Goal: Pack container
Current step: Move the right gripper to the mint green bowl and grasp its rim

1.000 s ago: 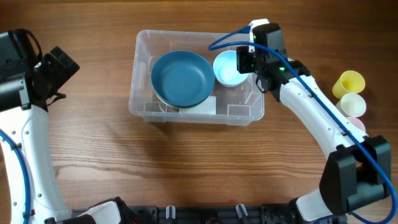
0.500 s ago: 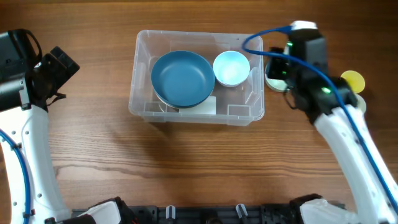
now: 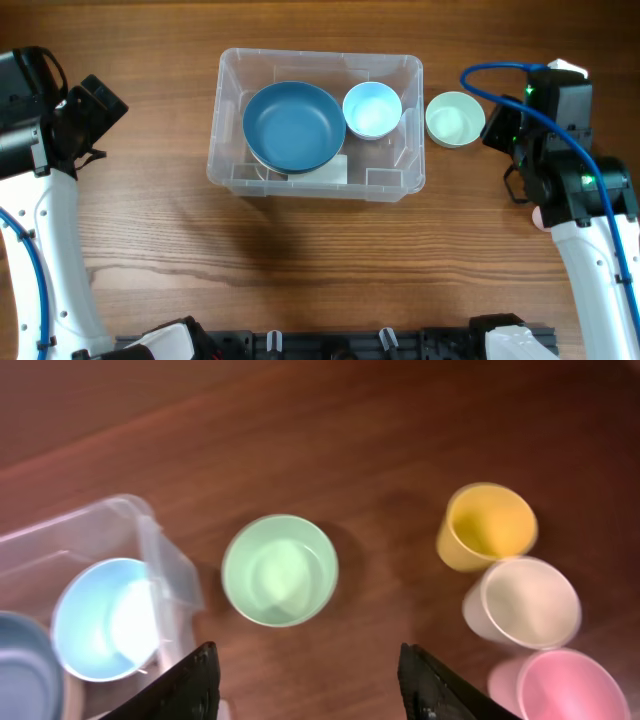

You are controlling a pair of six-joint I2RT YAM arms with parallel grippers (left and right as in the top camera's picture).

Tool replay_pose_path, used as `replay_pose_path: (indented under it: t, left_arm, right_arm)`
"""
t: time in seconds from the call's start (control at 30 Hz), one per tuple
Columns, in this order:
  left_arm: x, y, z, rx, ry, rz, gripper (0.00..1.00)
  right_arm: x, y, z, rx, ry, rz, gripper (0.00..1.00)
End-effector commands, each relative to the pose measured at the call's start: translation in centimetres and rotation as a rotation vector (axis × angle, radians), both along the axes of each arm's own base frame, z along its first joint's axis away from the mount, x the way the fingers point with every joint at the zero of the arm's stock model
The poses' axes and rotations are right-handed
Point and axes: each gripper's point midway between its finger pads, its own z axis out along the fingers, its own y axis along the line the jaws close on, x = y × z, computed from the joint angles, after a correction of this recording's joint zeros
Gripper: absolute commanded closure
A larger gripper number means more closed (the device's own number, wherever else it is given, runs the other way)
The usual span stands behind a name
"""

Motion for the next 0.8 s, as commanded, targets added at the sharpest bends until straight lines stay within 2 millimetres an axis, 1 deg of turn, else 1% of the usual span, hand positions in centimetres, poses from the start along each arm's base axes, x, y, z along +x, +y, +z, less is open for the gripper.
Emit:
replay_pose_path:
  t: [0.0,0.2,0.4,0.53,0.63,0.77]
  left_arm:
    - [0.0,0.1,0.8,0.000,-0.022,0.011,0.00]
    - [0.0,0.1,0.8,0.000,-0.023,0.011,0.00]
    - [0.0,0.1,0.8,0.000,-0.023,0.011,0.00]
    - [0.0,0.1,0.8,0.000,-0.023,0.011,0.00]
    - [0.0,0.1,0.8,0.000,-0.023,0.011,0.00]
    - [0.0,0.1,0.8,0.000,-0.022,0.011,0.00]
  right_arm:
    - [0.1,-1.3,-0.8,-0.010,0.041,-0.058,0.41]
    - [0.4,-3.1,-3.6,-0.015,0.141,-0.111,0.39]
    - [1.0,-4.1,-6.9,-0.018,0.249,-0.140,0.38]
    - [1.7,-4.4,-8.9,-0.020,0.307,-0.147,0.37]
    - [2.0,-4.3,-10.0,-0.014,0.333,-0.146,0.37]
    - [2.8,-3.6,-11.1,0.023,0.343,-0.129,0.37]
